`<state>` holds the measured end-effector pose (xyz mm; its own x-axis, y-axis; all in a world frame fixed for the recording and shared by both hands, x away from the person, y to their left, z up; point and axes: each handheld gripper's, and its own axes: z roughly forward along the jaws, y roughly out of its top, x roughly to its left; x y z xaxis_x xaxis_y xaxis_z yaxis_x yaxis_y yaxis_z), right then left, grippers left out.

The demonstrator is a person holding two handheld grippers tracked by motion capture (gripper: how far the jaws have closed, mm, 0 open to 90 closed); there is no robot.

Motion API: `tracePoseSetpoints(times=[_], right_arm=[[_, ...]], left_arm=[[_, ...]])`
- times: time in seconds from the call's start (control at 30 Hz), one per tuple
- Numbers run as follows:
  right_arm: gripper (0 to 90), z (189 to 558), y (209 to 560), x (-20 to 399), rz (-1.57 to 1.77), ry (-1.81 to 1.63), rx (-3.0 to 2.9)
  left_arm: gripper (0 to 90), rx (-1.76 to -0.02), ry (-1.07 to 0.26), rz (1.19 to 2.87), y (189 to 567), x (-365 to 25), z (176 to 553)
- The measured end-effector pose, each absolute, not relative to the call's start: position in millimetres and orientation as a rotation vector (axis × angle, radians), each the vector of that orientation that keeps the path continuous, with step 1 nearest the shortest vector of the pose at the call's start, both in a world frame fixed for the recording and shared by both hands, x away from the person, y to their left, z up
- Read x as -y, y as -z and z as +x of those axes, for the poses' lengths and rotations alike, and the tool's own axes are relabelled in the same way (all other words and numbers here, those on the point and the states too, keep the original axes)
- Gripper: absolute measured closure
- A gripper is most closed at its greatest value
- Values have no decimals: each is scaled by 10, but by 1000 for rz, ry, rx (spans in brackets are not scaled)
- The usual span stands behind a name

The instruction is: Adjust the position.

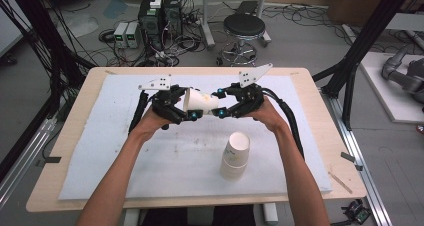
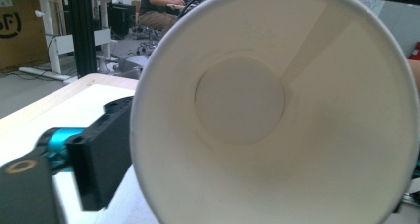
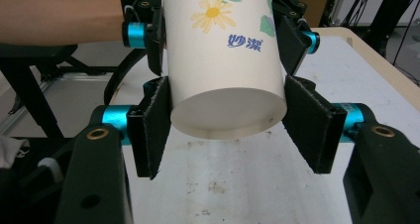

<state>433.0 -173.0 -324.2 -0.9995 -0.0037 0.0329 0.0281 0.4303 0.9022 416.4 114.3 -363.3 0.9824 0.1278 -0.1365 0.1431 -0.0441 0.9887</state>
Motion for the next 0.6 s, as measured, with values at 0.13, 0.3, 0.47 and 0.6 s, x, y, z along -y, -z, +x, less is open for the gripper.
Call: tracePoseSetpoints(times=[0.13,0.3,0.47,0.6], right_arm=[[381,4327,3241,1730,-25,1654,2626],[381,4333,3248,1730,-23,1652,2621],[382,4336,3251,1726,-21,1636,2630],[381,4336,3249,1719,-15,1639,2638]], left_arm=[[153,-200,17,1615,3630,-1134,4157],[186,-188,24,1605,3627,-1129,4152],[291,-163,19,1601,3609,-1142,4139],[339,-158,10,1602,3601,-1153,4135]])
